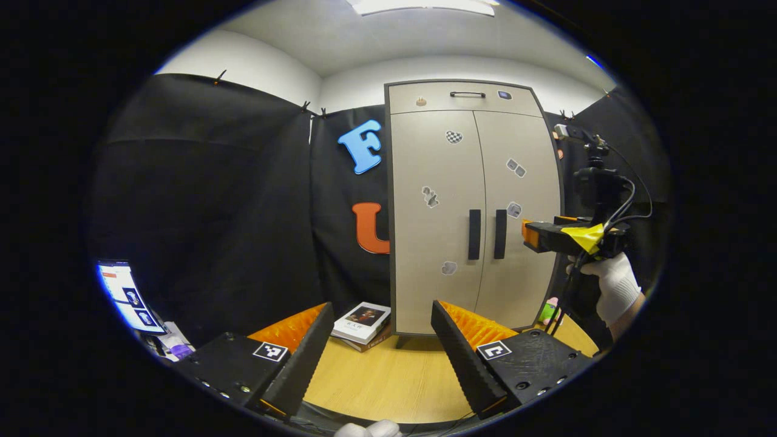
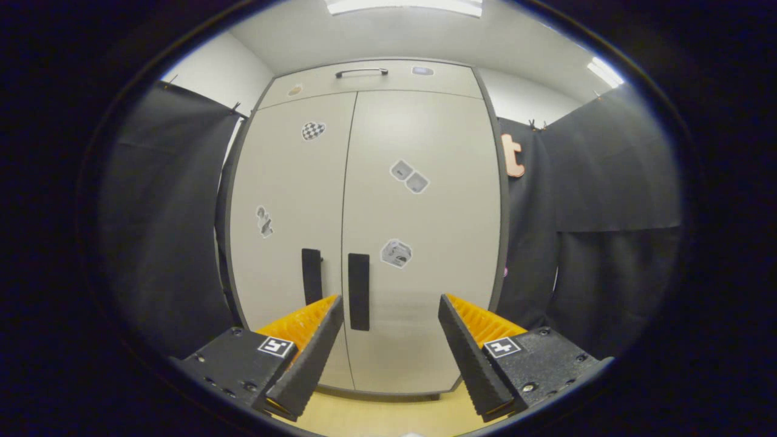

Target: Open the right door of the double-door shoe cabinet with the right hand, and open the left door with the left hand.

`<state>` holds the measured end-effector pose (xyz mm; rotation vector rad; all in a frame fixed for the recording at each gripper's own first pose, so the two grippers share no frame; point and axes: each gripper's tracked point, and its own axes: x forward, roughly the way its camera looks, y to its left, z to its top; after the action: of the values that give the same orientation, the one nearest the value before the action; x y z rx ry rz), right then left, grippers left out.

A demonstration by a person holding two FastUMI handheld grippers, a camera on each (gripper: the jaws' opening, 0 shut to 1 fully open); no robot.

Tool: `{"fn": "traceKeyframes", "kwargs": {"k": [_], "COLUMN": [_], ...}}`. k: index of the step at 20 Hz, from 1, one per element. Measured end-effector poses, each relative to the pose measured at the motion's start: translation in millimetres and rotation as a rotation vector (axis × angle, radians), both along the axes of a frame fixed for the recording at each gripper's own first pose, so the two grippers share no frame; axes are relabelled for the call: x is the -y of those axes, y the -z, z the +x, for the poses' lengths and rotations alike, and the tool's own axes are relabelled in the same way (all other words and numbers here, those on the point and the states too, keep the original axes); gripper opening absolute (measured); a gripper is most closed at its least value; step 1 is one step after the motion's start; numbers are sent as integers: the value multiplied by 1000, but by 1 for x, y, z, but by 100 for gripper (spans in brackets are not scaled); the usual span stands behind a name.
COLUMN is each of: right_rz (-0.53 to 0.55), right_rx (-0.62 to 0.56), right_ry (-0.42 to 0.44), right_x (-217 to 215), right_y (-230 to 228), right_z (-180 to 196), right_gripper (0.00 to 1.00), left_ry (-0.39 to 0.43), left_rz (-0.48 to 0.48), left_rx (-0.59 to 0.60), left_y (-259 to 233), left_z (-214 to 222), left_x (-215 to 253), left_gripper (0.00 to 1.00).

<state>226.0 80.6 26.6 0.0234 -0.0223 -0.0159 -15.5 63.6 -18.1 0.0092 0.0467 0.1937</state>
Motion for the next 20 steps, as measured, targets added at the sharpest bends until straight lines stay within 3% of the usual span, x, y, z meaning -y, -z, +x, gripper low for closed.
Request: {"fn": "traceKeyframes", "kwargs": {"k": [5,10,16,18,20], "right_rz": [3,-6,28,18,3], "right_rx": [-45,-104,-110,-113,-124], "right_ry": [0,-6,3,18,23], "right_x": [-22,-29,-29,-31,-31], "right_y": [15,31,36,36,37], "right_z": [66,108,121,121,119], "right_gripper": [92,82,52,37,34], "left_ry": [-55,-78,-81,-79,-81], "left_rz": [-13,-11,-4,-5,-4], "left_rx": [-29,-47,-55,-55,-51], "left_y": [6,7,11,10,9], "left_z": [5,14,21,21,18], "left_x": [-13,-17,-16,-16,-16], "left_gripper": [97,97,97,97,96]}}
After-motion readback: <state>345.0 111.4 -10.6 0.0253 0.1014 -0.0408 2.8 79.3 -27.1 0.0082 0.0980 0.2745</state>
